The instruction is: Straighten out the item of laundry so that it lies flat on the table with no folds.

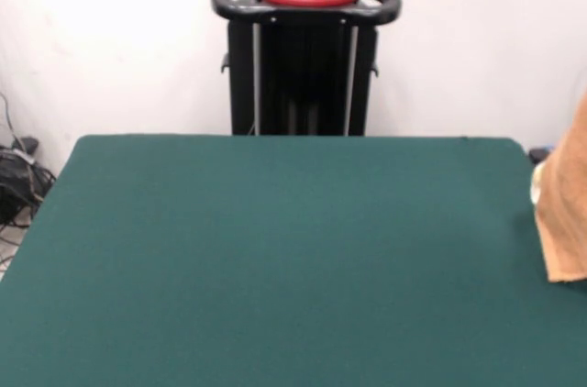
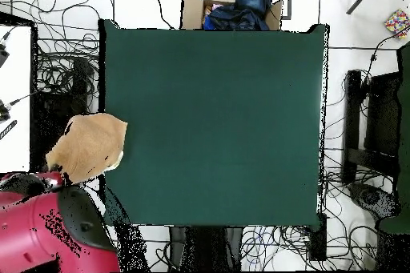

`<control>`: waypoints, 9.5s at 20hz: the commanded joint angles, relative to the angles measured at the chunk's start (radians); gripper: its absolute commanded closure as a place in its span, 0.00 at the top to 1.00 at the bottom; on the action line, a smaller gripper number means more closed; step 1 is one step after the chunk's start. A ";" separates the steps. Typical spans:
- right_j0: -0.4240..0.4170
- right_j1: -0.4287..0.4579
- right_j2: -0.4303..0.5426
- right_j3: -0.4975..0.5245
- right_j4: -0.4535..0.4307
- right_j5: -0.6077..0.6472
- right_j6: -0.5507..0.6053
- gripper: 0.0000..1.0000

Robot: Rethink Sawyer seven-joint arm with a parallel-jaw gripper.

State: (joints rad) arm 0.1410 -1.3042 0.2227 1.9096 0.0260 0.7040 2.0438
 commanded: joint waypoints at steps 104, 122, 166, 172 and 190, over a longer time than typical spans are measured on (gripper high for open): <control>-1.005 0.589 0.524 -0.327 -0.449 0.112 -0.706 0.00; -1.020 0.662 0.521 -0.441 -0.457 0.161 -0.820 0.00; -0.955 0.737 0.483 -0.567 -0.484 0.234 -0.804 1.00; -0.947 0.643 0.482 -0.435 -0.450 0.204 -0.705 1.00; -0.767 0.537 0.308 -0.248 -0.401 -0.039 -0.314 1.00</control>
State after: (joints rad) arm -0.6887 -0.7585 0.6485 1.5609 -0.4016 0.7281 1.4169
